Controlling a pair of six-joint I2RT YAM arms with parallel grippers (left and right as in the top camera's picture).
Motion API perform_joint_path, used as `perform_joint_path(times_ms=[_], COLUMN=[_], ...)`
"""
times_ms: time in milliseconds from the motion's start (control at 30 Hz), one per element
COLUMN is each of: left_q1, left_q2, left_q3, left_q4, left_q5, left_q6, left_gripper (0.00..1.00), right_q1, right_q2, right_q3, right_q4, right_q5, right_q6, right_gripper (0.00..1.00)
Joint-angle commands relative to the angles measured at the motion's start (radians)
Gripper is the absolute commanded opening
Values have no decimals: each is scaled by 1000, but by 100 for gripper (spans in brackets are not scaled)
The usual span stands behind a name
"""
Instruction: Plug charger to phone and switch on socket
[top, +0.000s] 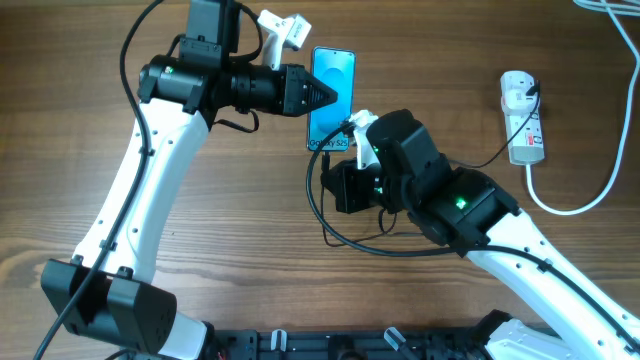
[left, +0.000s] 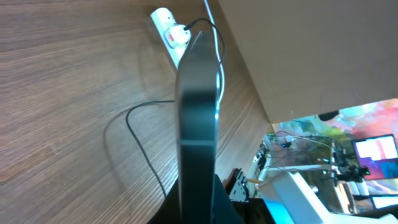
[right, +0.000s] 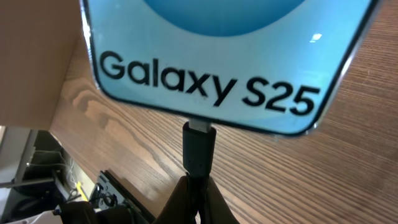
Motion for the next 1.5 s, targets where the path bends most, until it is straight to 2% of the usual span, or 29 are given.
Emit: perform_joint_path(times_ms=[0,1467], left_q1=[1,1], left_q2=[2,2], left_q3=[6,6], left_q4=[19,2], left_q5=[-5,34], left_q6=[24,35], left_gripper=[4,4], right_q1=[-3,-5], right_q2=[16,17], right_q3=[15,15], right_q4=[2,26], right_q5=[-19,0], right_q6=[-3,1], right_gripper=[4,4])
